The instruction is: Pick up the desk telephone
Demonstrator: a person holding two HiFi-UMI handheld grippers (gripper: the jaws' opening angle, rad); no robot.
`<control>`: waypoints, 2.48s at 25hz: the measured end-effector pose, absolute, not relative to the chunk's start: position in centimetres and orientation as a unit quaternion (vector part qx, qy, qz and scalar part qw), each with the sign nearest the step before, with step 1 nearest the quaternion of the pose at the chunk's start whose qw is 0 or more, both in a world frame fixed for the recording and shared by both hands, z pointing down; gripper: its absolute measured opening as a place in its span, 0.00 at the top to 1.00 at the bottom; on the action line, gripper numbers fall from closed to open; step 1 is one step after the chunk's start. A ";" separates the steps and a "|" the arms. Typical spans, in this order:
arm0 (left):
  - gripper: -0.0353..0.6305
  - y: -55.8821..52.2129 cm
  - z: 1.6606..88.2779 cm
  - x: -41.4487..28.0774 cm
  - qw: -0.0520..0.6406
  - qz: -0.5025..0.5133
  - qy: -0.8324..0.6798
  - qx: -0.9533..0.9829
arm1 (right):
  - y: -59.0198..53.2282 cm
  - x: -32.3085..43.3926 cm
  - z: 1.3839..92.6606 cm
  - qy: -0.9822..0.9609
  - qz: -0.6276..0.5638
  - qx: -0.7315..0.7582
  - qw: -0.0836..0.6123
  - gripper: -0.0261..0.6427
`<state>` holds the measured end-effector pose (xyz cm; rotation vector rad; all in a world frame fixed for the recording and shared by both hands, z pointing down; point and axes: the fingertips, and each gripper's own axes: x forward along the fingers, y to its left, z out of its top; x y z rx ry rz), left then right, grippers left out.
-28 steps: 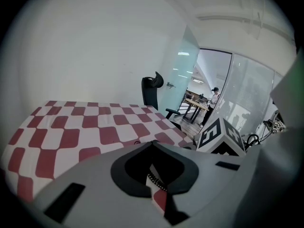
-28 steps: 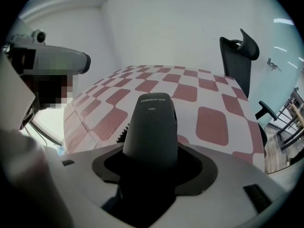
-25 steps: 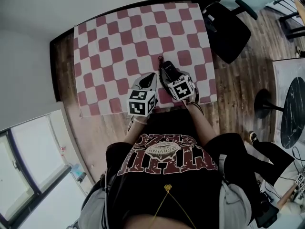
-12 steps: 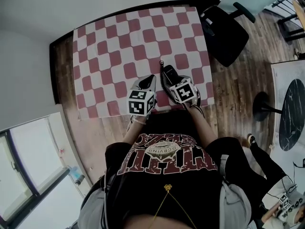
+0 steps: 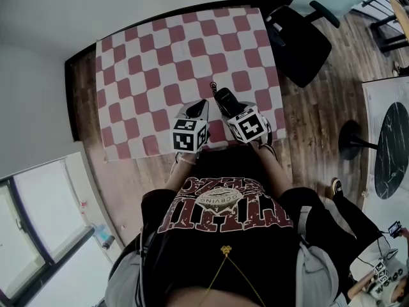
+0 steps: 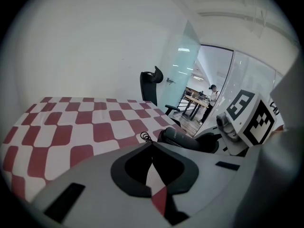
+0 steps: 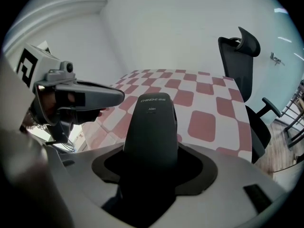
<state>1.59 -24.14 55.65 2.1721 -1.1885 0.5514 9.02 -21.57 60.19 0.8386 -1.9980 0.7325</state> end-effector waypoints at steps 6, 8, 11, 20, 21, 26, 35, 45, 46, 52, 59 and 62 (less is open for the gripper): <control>0.95 -23.9 56.2 1.7 0.301 0.214 -0.445 0.816 | -21.2 8.4 58.1 -0.804 0.292 0.325 0.403 0.53; 0.95 -23.8 56.4 1.7 0.302 0.217 -0.444 0.815 | -21.1 8.1 57.3 -0.808 0.288 0.322 0.402 0.53; 0.95 -23.7 56.7 1.6 0.303 0.221 -0.442 0.814 | -21.1 7.7 56.2 -0.814 0.279 0.316 0.400 0.53; 0.95 -23.3 57.6 1.6 0.312 0.231 -0.438 0.811 | -20.8 7.2 53.8 -0.823 0.259 0.307 0.403 0.53; 0.95 -23.3 57.8 1.6 0.313 0.232 -0.437 0.811 | -20.8 7.2 53.5 -0.824 0.258 0.306 0.402 0.53; 0.95 -22.8 58.7 1.6 0.317 0.243 -0.432 0.808 | -20.6 6.8 52.1 -0.830 0.250 0.301 0.398 0.53; 0.95 -22.2 60.2 1.6 0.326 0.260 -0.427 0.802 | -19.8 6.7 50.3 -0.831 0.234 0.286 0.416 0.53; 0.95 -21.8 61.1 1.6 0.330 0.274 -0.420 0.800 | -18.9 6.1 47.5 -0.840 0.219 0.261 0.422 0.53; 0.95 -21.7 61.1 1.7 0.331 0.276 -0.418 0.800 | -18.8 6.1 47.2 -0.841 0.216 0.259 0.423 0.53; 0.95 -21.6 61.7 1.8 0.332 0.278 -0.413 0.801 | -18.6 5.8 45.7 -0.847 0.205 0.249 0.422 0.53; 0.95 -21.3 61.7 2.0 0.341 0.281 -0.409 0.799 | -18.5 5.5 44.4 -0.855 0.199 0.243 0.413 0.53; 0.95 -21.3 61.7 2.1 0.339 0.282 -0.408 0.800 | -18.5 5.5 44.3 -0.857 0.195 0.240 0.413 0.53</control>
